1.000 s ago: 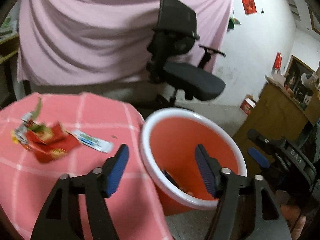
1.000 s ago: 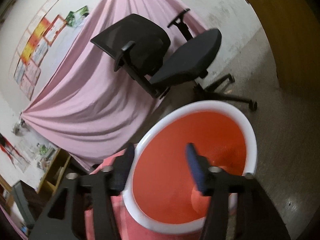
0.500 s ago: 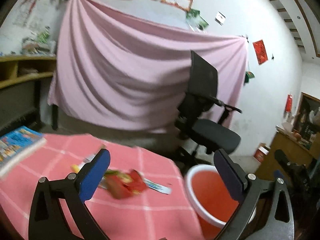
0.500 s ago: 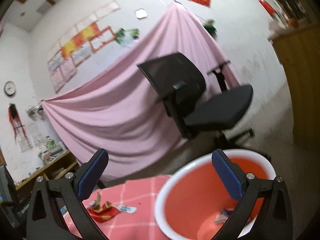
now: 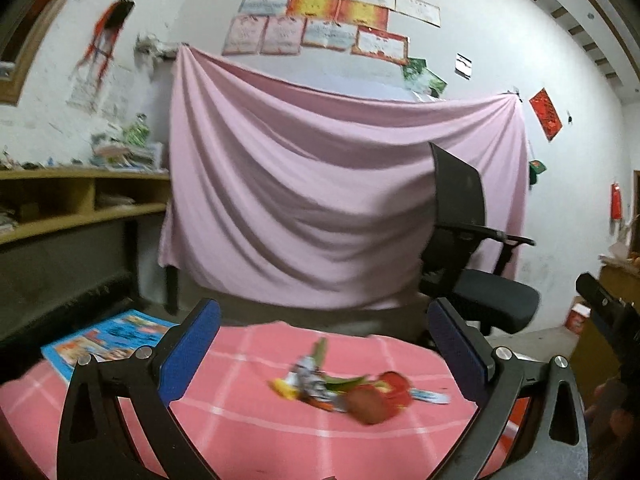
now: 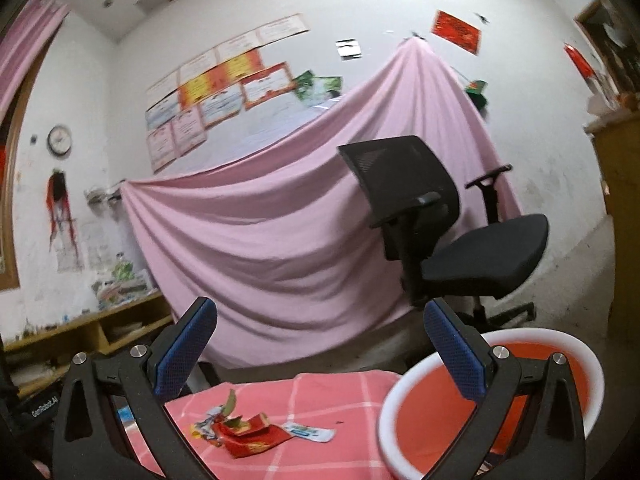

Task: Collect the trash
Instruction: 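Move both open tools back toward the red packet on the table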

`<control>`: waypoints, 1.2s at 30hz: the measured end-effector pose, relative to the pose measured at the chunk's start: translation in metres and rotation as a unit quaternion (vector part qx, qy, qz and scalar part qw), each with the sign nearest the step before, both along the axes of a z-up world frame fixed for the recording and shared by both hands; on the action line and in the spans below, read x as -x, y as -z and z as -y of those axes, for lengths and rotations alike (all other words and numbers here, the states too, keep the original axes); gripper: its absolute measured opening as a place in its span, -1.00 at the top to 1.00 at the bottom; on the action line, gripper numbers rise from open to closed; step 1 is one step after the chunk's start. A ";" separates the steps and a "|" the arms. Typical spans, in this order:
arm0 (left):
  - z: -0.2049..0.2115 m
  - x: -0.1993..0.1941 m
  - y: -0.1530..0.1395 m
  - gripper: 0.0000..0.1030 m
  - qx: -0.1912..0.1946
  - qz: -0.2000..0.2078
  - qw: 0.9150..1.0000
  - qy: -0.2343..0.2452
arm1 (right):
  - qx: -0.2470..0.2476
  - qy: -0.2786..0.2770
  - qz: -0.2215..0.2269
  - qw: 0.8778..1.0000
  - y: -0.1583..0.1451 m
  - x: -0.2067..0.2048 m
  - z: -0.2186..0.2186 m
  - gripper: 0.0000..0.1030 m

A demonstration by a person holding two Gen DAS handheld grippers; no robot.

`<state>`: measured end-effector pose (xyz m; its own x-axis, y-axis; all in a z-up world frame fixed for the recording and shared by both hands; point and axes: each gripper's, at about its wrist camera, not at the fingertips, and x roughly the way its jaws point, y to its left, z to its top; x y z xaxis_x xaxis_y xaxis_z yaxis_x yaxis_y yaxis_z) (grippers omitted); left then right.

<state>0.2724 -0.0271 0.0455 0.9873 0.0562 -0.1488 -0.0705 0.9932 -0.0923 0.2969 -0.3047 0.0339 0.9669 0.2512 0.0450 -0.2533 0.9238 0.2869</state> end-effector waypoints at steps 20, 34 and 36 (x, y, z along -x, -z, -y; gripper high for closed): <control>-0.065 -0.041 0.049 -0.96 -0.005 -0.129 0.990 -0.051 | 0.121 -0.088 -0.246 0.958 0.058 -0.077 -0.092 -1.00; -0.085 -0.095 0.093 -0.95 0.039 -0.277 0.960 -0.021 | 0.173 -0.147 -0.348 0.910 0.087 -0.109 -0.122 -1.00; -0.086 -0.099 0.095 -0.94 0.045 -0.286 0.957 -0.014 | 0.171 -0.157 -0.342 0.910 0.086 -0.109 -0.122 -1.00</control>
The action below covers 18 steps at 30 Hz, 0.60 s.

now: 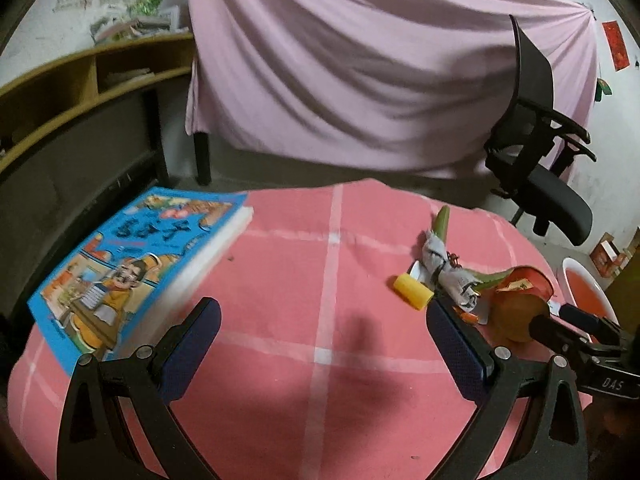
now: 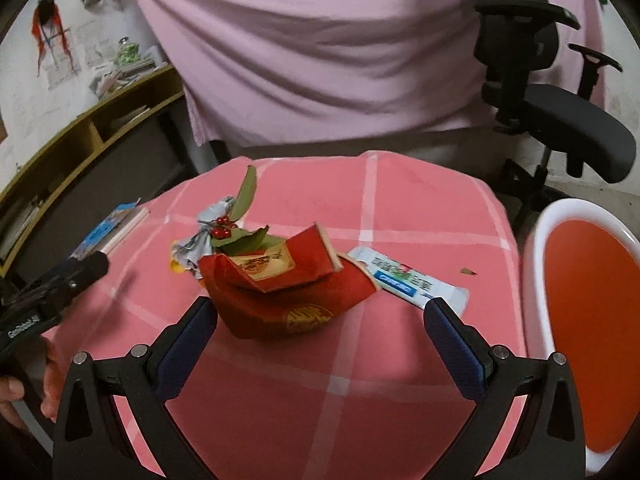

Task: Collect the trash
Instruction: 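Grasp the red packet with the right tool while the left tool grasps the yellow-capped item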

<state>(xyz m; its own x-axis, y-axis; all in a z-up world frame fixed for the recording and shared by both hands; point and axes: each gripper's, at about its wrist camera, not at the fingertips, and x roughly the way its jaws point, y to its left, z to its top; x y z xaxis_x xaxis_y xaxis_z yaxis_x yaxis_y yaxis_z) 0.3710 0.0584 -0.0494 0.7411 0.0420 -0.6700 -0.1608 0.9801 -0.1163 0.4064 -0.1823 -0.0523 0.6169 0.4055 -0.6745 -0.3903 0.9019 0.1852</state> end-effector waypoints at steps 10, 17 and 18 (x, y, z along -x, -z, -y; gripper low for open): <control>0.004 -0.018 0.006 -0.48 0.057 -0.025 0.998 0.023 | -0.009 -0.041 -0.001 0.999 -0.002 -0.009 -0.009 -0.45; 0.011 -0.025 0.003 -0.28 0.072 -0.019 0.996 0.038 | -0.037 -0.031 -0.011 0.999 -0.002 -0.010 -0.001 -0.16; 0.014 -0.027 0.003 -0.23 0.070 -0.021 0.997 0.039 | -0.037 -0.028 -0.011 0.999 -0.002 -0.010 -0.001 -0.14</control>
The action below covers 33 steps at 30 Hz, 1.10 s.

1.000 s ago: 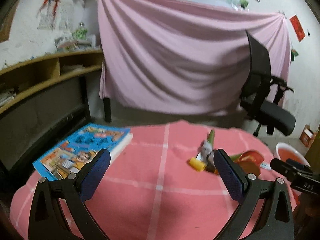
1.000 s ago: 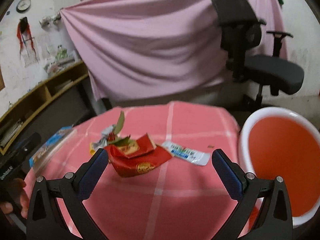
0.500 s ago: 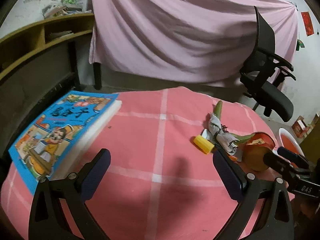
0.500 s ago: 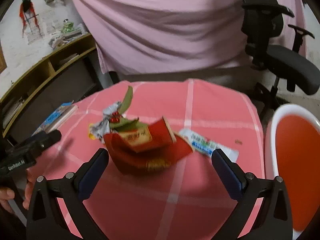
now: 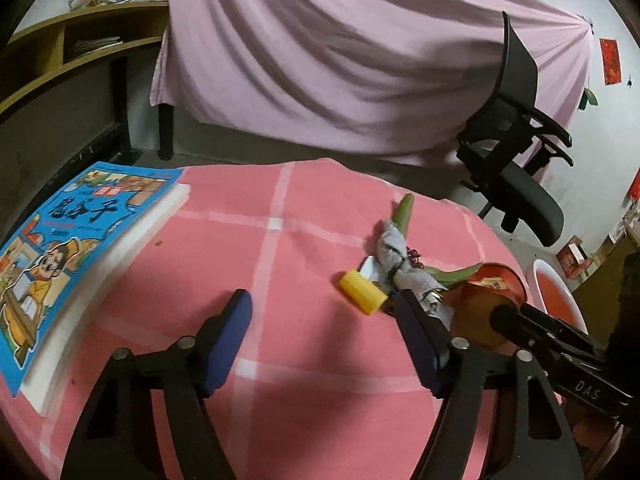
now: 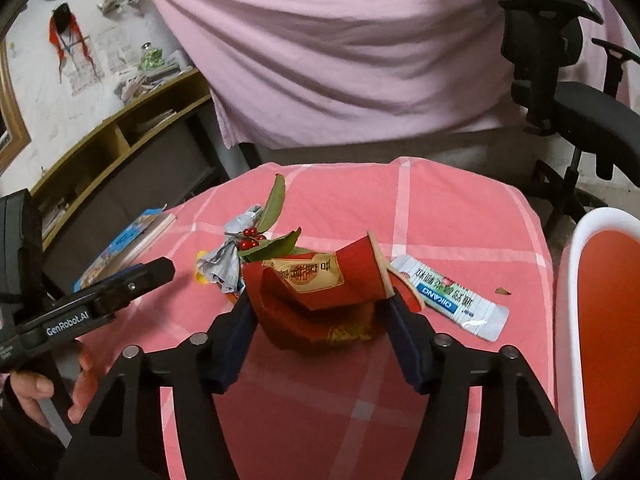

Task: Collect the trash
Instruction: 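Grasp the red packet with the right tool while the left tool grasps the yellow-capped item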

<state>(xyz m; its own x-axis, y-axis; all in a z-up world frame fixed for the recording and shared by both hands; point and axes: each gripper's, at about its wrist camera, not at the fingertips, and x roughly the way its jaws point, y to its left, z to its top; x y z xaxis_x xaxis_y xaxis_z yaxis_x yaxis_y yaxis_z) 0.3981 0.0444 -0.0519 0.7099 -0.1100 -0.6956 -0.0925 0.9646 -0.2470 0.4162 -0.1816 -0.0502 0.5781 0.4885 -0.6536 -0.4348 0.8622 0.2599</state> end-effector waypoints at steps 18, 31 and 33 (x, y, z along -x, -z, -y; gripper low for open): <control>0.016 -0.021 0.014 0.67 -0.003 -0.030 1.000 0.008 | -0.027 0.015 -0.015 0.999 0.002 0.002 0.006 -0.09; 0.016 -0.001 0.004 0.72 0.020 0.006 0.999 0.034 | -0.040 0.003 -0.011 0.999 0.002 0.007 0.008 0.17; 0.017 0.001 0.001 0.72 0.021 0.014 0.999 0.036 | -0.044 0.001 -0.006 0.999 0.000 0.009 0.009 0.20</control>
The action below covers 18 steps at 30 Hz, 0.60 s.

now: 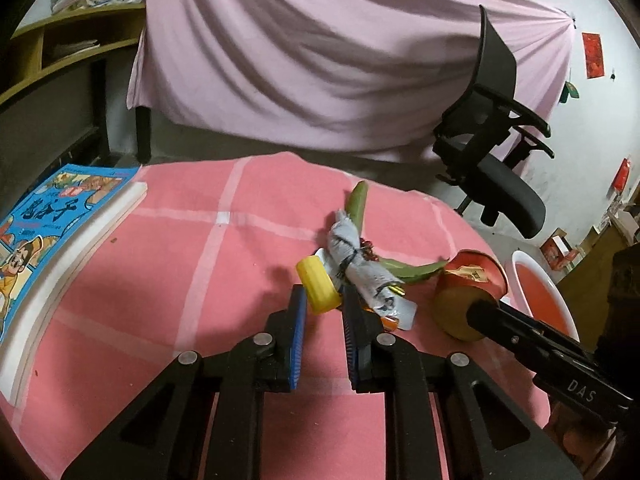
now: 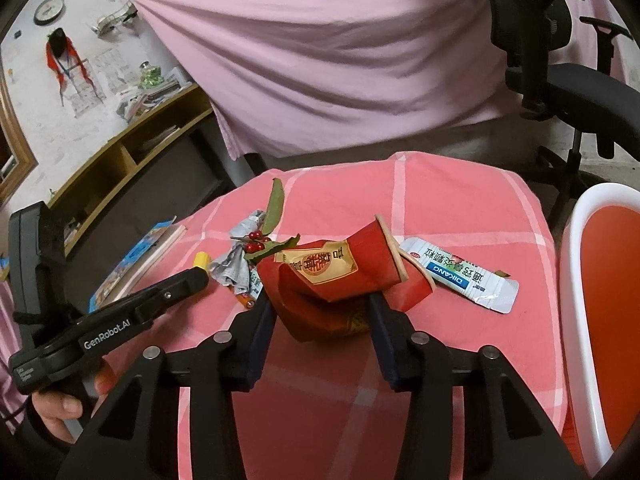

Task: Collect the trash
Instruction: 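Grasp the red packet with the right tool while the left tool grasps the yellow-capped item, then lift both held items and carry them over the orange bucket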

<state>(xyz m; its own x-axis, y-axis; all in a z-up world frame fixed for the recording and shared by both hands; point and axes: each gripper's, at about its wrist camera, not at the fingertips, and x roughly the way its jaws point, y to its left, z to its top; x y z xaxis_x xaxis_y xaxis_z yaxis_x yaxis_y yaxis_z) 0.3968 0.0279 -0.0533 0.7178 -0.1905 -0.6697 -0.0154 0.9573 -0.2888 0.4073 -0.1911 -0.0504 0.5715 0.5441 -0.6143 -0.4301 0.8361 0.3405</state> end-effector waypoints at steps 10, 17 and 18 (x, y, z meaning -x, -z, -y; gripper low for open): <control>0.005 0.017 -0.015 0.72 0.008 0.059 0.998 0.010 | -0.006 -0.011 0.024 1.000 -0.005 0.010 -0.002 0.24; 0.012 0.039 -0.028 0.72 -0.006 0.121 0.993 0.010 | -0.028 0.004 0.075 0.997 -0.017 0.024 0.008 0.24; 0.012 0.042 -0.029 0.72 -0.007 0.130 0.991 0.010 | -0.032 0.008 0.085 0.996 -0.019 0.027 0.010 0.24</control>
<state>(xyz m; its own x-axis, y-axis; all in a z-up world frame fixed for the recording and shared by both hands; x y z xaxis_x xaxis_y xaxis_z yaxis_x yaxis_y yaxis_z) 0.3546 0.0156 -0.0241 0.8624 -0.1976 -0.4660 0.0758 0.9607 -0.2671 0.3806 -0.2012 -0.0312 0.6725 0.5696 -0.4726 -0.4731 0.8219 0.3173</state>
